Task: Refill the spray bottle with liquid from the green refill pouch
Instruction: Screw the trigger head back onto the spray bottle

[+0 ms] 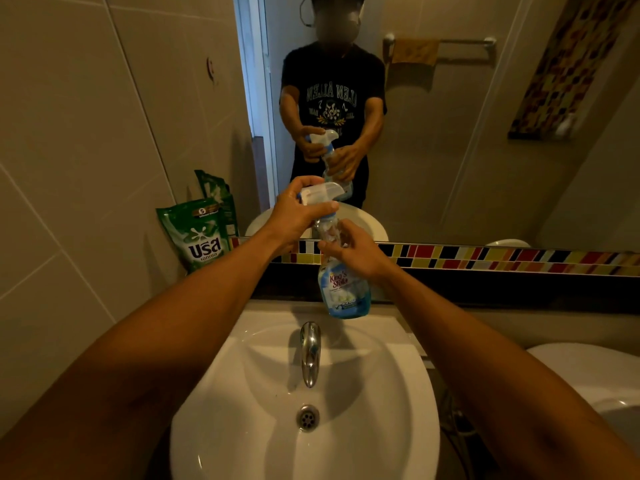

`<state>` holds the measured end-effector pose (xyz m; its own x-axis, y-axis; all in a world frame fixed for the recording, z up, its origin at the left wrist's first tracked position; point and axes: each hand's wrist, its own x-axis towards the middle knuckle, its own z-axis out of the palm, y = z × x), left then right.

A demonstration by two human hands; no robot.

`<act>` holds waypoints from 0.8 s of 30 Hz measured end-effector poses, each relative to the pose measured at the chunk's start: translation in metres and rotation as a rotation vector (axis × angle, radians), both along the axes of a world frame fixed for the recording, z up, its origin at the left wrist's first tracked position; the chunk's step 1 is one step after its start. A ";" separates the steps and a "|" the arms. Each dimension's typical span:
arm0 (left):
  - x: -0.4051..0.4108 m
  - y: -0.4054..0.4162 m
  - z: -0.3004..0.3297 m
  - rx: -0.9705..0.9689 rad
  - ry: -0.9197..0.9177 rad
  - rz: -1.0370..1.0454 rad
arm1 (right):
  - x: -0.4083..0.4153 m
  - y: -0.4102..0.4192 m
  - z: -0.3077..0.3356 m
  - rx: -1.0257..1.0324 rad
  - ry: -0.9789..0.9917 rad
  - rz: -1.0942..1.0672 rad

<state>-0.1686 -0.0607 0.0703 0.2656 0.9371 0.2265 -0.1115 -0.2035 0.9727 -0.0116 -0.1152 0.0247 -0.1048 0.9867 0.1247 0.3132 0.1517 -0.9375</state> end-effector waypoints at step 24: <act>-0.001 0.009 -0.007 0.145 0.169 0.023 | 0.006 0.000 0.003 -0.035 -0.043 -0.025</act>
<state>-0.1696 -0.0519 0.0630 0.2903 0.9041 0.3137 0.0567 -0.3435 0.9375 -0.0054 -0.1155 0.0273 -0.0845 0.9927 0.0862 0.3564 0.1109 -0.9277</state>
